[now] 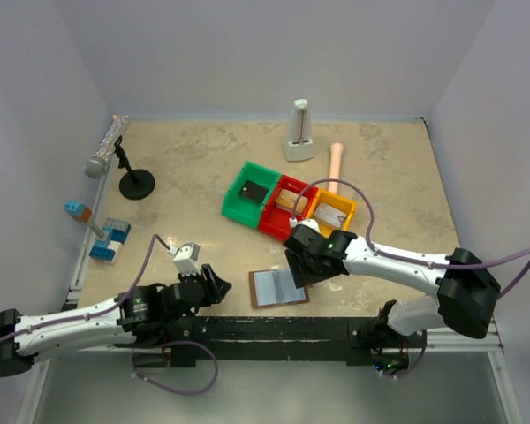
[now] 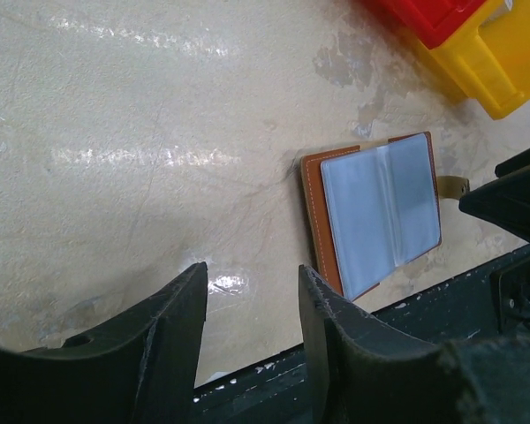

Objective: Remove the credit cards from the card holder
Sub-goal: Remove the credit card from the card holder.

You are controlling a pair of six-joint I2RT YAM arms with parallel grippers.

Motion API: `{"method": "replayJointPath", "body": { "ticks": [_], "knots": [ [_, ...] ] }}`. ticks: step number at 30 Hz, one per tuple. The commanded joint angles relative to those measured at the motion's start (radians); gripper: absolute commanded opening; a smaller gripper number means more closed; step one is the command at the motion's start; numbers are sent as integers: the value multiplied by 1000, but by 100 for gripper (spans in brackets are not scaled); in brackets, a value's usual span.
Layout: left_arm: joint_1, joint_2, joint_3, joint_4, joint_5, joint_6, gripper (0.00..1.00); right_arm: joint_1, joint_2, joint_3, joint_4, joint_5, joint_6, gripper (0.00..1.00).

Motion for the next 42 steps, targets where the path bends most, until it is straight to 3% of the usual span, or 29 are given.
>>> {"method": "replayJointPath", "body": {
  "ticks": [1,10,21,25,27,35,42],
  "knots": [
    [-2,-14,14,35,7,24,49,4,34,51,2,26,13,68],
    [-2,18,16,66,25,56,48,2,94,51,5,24,18,56],
    [-2,18,2,89,31,58,48,-4,108,42,10,-14,21,32],
    [-2,12,6,90,28,65,47,-5,93,31,14,-20,25,17],
    [-2,3,12,92,24,81,47,-4,48,19,25,-25,22,0],
    [-2,63,61,198,48,193,47,1,-200,-35,146,-199,-79,0],
    [1,250,138,382,139,311,47,2,-266,-49,183,-273,-81,0]
  ]
}}
